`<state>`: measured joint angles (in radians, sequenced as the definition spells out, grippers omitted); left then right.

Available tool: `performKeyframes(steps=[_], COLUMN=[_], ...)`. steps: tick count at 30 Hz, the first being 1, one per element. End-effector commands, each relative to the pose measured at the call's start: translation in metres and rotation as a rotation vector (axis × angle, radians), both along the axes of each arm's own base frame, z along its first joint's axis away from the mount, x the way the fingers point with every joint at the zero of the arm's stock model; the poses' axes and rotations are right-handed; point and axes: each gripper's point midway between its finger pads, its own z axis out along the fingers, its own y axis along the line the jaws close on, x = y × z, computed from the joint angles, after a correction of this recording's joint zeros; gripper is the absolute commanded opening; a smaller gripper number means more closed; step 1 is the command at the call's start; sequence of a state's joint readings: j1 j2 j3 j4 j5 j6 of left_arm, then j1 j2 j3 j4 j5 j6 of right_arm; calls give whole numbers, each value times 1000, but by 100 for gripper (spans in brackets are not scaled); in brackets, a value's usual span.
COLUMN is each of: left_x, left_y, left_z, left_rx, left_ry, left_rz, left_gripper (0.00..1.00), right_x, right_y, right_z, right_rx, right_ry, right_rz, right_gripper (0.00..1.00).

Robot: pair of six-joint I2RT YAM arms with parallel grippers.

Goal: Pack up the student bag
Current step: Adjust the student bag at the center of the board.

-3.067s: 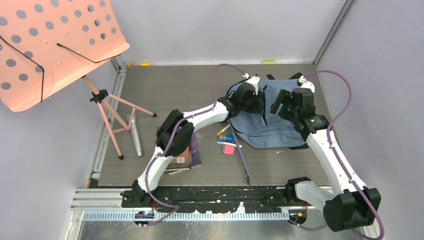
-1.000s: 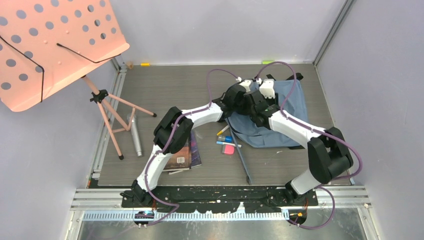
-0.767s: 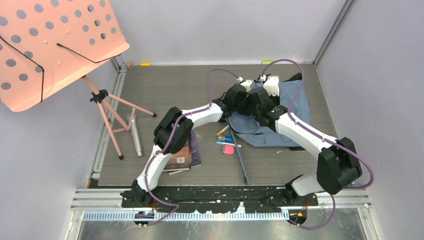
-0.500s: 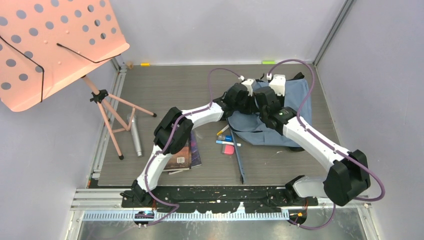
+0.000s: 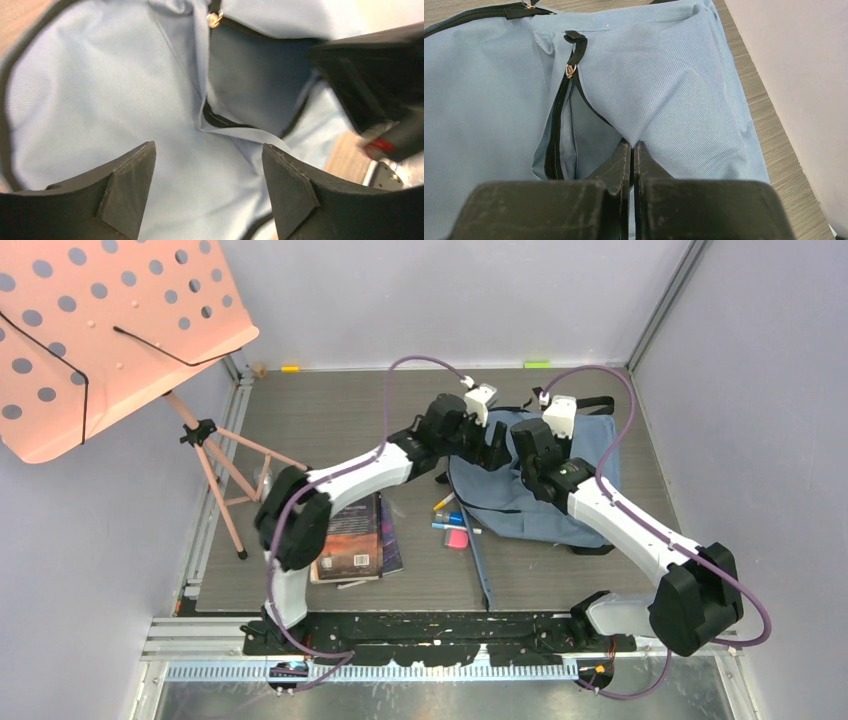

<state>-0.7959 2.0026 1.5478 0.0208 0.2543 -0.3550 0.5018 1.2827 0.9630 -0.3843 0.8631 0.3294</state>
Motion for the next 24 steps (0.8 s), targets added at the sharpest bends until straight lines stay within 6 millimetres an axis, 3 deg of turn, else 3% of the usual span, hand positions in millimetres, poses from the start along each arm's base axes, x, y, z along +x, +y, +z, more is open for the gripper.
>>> performKeyframes(steps=[1,8,13,18,24], left_x=[-24,-68,-85,-89,-73], left_y=[36,104,138,143,127], left_z=[80,84,56,16,-26], left_rx=[17,270,446,523,553], left_ry=[-189,-163,-181,-122,-111], left_rz=[-55,-100,-183,-226,-272], left_gripper=[84,89,90,89,87], right_x=[1,-7,-3,0,1], right_y=[-6,-26,-47,-68,-69], right_z=[27,33,38,39,29], right_rx=[56,69,107,124,184], right_ry=[-111,-116,-108,-84,-64], right_rz=[-58,-103,-90,-67,-45], right_gripper=[0,1,1,0,0])
